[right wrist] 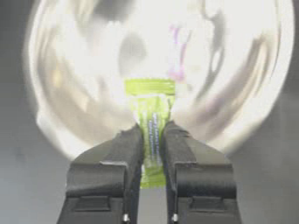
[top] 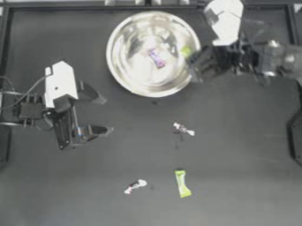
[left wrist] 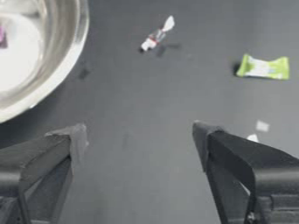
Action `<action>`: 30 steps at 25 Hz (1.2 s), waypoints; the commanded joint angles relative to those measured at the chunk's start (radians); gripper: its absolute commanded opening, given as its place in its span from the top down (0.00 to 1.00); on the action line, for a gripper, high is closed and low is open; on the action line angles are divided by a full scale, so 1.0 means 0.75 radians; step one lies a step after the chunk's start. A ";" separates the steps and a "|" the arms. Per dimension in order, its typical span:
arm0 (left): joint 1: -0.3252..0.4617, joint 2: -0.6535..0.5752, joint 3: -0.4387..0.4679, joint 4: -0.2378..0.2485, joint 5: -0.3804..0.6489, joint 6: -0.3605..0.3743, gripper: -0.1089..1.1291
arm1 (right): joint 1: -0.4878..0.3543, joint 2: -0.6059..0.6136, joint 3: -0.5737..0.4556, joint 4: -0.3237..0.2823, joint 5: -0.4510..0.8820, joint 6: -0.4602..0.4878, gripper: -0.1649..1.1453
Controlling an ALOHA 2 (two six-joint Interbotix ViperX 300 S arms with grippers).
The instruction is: Put candies in bowl
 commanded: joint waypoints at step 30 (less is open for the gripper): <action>-0.002 -0.027 0.000 0.000 -0.002 0.004 0.09 | 0.135 -0.016 -0.137 0.591 0.221 -0.888 0.13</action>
